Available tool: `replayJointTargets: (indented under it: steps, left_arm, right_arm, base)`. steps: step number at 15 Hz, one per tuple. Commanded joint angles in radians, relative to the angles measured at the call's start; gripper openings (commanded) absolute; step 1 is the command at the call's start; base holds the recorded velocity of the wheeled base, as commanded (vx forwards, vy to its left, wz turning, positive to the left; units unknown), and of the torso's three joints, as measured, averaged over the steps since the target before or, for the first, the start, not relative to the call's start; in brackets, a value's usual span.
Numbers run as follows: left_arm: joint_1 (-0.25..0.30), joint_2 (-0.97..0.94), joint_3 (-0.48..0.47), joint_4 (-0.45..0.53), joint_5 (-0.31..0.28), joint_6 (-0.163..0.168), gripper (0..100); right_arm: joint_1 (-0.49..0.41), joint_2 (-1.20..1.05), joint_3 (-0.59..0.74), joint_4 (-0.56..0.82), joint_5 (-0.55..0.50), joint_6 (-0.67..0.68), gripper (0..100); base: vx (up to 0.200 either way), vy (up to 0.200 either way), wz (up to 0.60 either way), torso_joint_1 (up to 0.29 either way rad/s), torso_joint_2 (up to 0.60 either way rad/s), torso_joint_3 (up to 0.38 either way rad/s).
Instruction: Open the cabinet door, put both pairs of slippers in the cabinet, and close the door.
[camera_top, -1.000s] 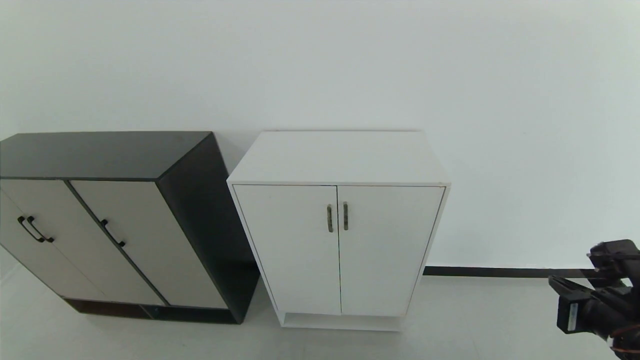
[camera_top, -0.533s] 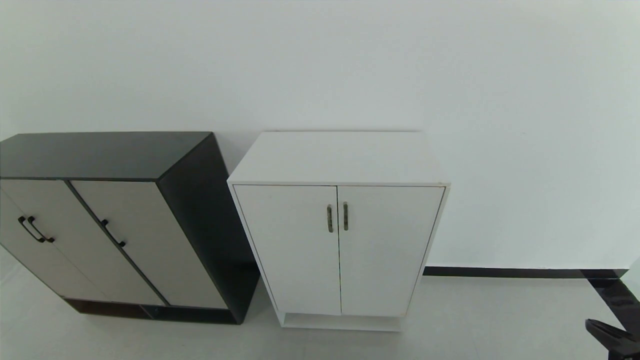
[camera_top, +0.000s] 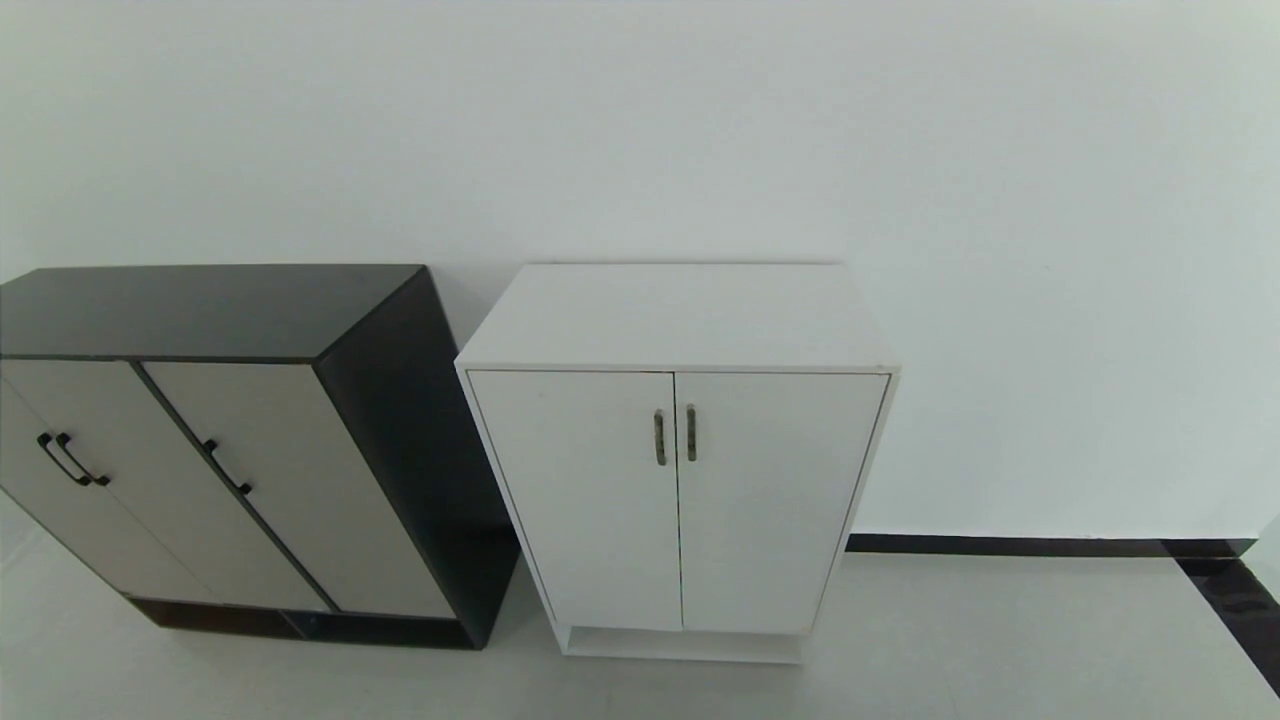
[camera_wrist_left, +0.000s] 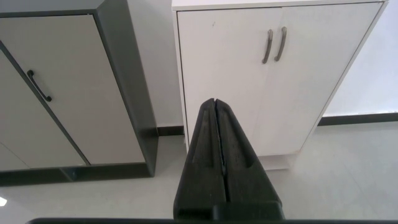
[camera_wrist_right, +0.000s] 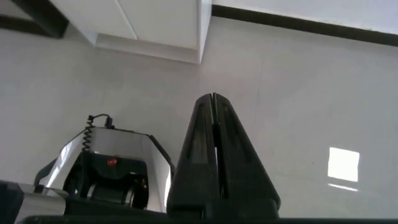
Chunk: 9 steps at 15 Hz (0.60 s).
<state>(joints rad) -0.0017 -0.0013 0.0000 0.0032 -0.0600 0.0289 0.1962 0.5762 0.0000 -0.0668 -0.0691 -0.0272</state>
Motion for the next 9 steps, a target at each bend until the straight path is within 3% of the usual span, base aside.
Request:
replayJointTargets:
  steps: [1, 9]
  left_arm:
    - [0.0, 0.001, 0.0, 0.0, 0.0, 0.0, 0]
    - [0.0, 0.001, 0.0, 0.0, 0.0, 0.002, 0]
  right_arm:
    - [0.006, -0.139, -0.005, 0.032, 0.006, 0.013, 0]
    - [0.043, -0.225, -0.005, 0.033, 0.006, 0.023, 0]
  base:
    - [0.0, 0.0, 0.0, 0.0, 0.0, 0.0]
    - [0.0, 0.0, 0.0, 0.0, 0.0, 0.0]
